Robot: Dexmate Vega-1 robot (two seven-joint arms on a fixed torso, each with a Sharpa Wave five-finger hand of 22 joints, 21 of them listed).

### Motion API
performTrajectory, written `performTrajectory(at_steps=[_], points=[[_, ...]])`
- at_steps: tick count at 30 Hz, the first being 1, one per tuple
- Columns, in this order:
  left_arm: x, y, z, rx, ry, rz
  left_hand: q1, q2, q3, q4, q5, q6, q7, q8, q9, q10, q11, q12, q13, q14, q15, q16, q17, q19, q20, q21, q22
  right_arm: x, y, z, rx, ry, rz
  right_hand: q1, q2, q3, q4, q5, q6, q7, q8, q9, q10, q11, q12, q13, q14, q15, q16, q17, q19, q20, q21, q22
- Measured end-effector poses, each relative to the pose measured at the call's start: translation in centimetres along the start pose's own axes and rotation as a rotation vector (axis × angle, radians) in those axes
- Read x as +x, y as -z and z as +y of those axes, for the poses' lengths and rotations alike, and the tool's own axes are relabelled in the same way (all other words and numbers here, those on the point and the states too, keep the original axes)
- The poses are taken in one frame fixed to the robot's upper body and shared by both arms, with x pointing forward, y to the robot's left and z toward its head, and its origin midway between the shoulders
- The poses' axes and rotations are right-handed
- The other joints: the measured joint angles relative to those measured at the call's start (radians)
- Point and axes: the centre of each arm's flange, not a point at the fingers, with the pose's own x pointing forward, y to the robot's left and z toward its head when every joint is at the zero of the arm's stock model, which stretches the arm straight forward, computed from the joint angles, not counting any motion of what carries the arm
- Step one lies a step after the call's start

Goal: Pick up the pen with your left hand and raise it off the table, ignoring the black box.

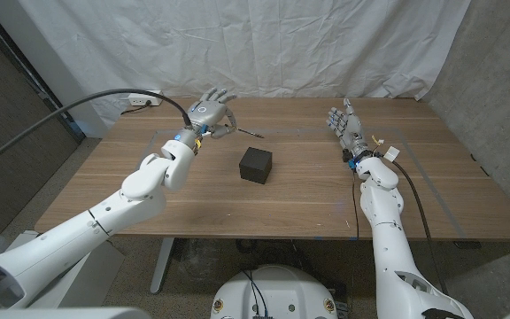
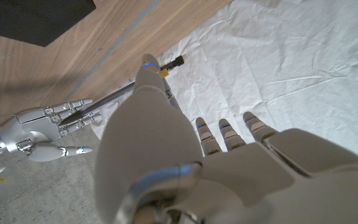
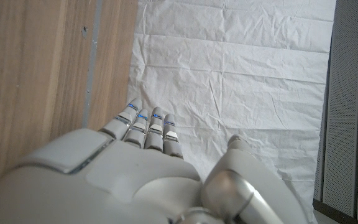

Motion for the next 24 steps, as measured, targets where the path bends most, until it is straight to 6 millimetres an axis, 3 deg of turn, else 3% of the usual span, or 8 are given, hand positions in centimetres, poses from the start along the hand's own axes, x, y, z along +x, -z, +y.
performTrajectory(at_steps=[24], points=[[0.4, -0.7, 2.0, 0.015, -0.044, -0.007, 0.006, 0.005, -0.008, 0.006, -0.006, 0.000, 0.000, 0.000, 0.000, 0.004, -0.004, 0.000, 0.000, 0.000, 0.000, -0.004, 0.000, 0.000, 0.000, 0.000, 0.000, -0.4, -0.5, -0.3, -0.006, -0.002, 0.001, 0.005, 0.005, 0.000, 0.000, 0.000, 0.000, 0.000, 0.000, 0.000, 0.000, 0.000, 0.000, 0.000, 0.005, -0.005, 0.000, 0.005, 0.004, -0.004, 0.000, 0.000]])
